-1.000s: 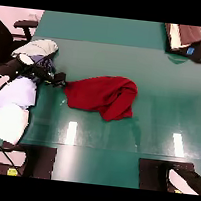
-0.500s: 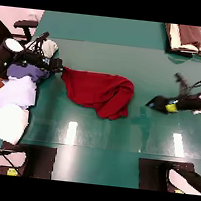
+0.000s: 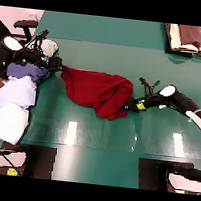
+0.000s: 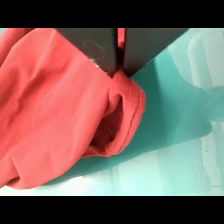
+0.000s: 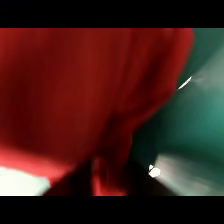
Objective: Fold the shirts.
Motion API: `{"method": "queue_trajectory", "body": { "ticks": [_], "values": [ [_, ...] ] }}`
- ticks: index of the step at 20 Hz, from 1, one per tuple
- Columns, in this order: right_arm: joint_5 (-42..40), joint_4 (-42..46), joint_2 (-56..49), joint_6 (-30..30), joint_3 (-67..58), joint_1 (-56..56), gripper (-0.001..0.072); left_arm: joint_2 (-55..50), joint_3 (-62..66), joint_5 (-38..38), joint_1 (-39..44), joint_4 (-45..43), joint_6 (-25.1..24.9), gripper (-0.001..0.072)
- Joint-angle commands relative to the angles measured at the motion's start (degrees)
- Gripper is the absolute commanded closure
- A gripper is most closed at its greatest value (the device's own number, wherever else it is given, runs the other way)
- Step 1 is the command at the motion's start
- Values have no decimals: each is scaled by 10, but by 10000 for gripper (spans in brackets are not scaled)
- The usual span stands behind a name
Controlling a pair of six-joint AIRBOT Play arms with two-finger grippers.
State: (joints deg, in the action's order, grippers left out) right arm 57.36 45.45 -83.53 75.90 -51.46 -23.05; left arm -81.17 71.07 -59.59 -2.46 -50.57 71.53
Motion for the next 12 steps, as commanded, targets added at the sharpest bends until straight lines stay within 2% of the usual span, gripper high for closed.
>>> {"method": "queue_trajectory", "body": {
  "ticks": [1,4,9,12],
  "values": [
    [3,5,-31,-2,-46,-22,703,1,2,0,0,0,0,681],
    [26,71,0,17,-73,2,700,26,24,10,-5,-3,0,682],
    [143,233,147,49,-202,106,700,149,147,21,-27,-8,-1,682],
    [180,256,232,49,-308,156,700,227,237,13,-27,-6,0,681]
  ]
}}
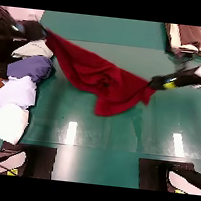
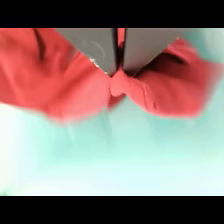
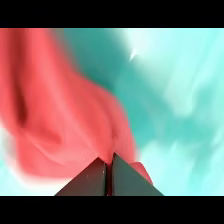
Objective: Fold the shirts.
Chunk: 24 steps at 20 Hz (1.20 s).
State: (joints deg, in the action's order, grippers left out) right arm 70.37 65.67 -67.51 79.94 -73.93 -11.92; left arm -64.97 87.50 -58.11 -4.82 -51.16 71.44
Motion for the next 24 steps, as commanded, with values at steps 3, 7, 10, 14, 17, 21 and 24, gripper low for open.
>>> {"method": "queue_trajectory", "body": {
  "ticks": [3,7,10,14,17,21,24],
  "values": [
    [64,54,146,8,-170,75,700,141,148,-19,-3,4,1,682],
    [89,66,201,8,-264,106,700,208,224,-20,-3,4,1,683],
    [136,65,191,8,-338,147,700,217,261,-24,-3,3,0,683],
    [217,64,111,20,-422,170,700,179,256,-86,-3,-35,17,683],
    [230,66,31,22,-408,147,700,115,188,-155,-2,-42,37,683],
    [238,66,-93,22,-301,113,700,9,9,-175,28,-56,30,682],
    [209,63,-184,22,-224,109,700,-89,-120,-97,51,-70,11,681]
  ]
}}
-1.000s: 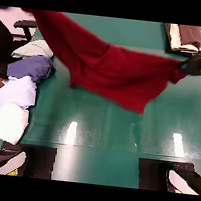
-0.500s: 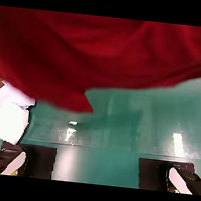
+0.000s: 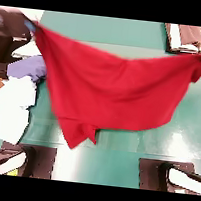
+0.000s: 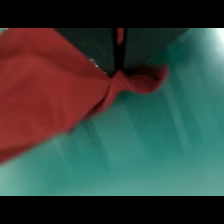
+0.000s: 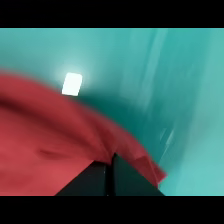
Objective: Fold the shirts.
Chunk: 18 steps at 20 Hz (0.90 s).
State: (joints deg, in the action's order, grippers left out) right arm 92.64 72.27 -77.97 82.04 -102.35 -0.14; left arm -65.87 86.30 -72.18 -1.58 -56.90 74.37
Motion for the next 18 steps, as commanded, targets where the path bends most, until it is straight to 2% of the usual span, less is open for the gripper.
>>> {"method": "queue_trajectory", "body": {
  "ticks": [1,3,4,5,6,7,8,10,11,13,16,18],
  "values": [
    [-27,-2,-104,0,72,-8,700,-114,-124,79,19,-12,-34,681],
    [-53,-7,-145,0,75,-8,699,-170,-125,132,14,-12,-25,681],
    [-59,-7,-162,0,64,-8,698,-185,-125,154,6,-12,-5,680],
    [-59,-8,-175,0,48,-8,599,-189,-125,165,-3,-12,15,650],
    [-53,-8,-185,0,26,-8,320,-187,-124,166,-14,-12,23,384],
    [-41,-8,-191,0,3,-7,274,-186,-115,143,-28,-12,23,143],
    [-26,-8,-190,0,-12,-5,274,-181,-104,98,-45,-12,23,137],
    [-2,-8,-162,0,-1,4,275,-158,-105,11,-75,-21,13,218],
    [-2,-8,-137,0,30,11,275,-139,-120,-10,-82,-43,11,217],
    [-12,-37,-77,-5,113,25,276,-78,-195,-7,-84,-88,17,217],
    [-61,-120,16,-16,250,47,283,-2,-331,20,-84,-71,17,217],
    [-89,-143,63,-16,318,51,283,24,-412,40,-84,-59,17,217]
  ]
}}
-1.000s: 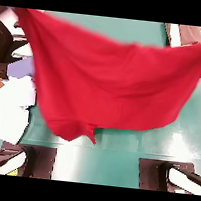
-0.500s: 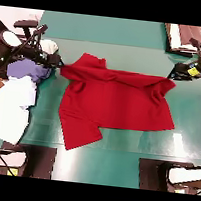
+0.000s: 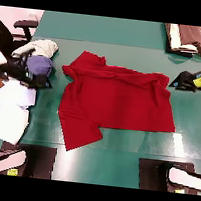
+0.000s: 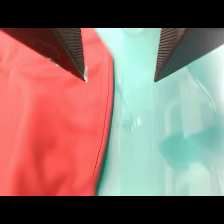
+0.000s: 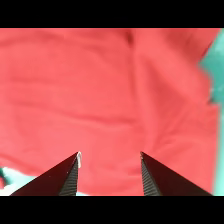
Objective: Fold the shirts.
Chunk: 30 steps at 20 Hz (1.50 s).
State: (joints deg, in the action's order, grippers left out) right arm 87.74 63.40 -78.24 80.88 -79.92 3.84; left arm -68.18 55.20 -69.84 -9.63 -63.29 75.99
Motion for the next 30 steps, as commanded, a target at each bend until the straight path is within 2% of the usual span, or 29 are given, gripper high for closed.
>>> {"method": "queue_trajectory", "body": {
  "ticks": [1,6,11,12,13,14,15,19,21,24,27,30],
  "values": [
    [-49,-53,85,-5,118,12,283,50,-131,26,-3,17,0,217],
    [-72,-54,147,-4,182,11,283,50,-225,86,0,126,-61,218],
    [-61,-53,161,-4,192,12,282,50,-228,132,103,126,-46,219],
    [-61,-52,161,-4,192,12,282,50,-228,135,116,125,-32,303],
    [-58,-47,161,-4,192,13,283,50,-228,134,120,126,-24,502],
    [-49,-42,161,-4,192,20,282,50,-226,133,121,127,-24,647],
    [-37,-29,161,-4,193,30,282,50,-220,132,121,127,-24,680],
    [22,61,168,1,225,113,280,50,-167,102,121,125,-26,681],
    [0,72,191,1,294,182,251,50,-147,103,121,126,-25,681],
    [-39,66,209,1,408,283,252,50,-140,108,121,129,-25,681],
    [-83,17,191,-24,483,327,261,50,-140,108,121,130,-24,681],
    [-155,-64,156,-34,509,317,263,50,-140,108,121,132,-10,680]
  ]
}}
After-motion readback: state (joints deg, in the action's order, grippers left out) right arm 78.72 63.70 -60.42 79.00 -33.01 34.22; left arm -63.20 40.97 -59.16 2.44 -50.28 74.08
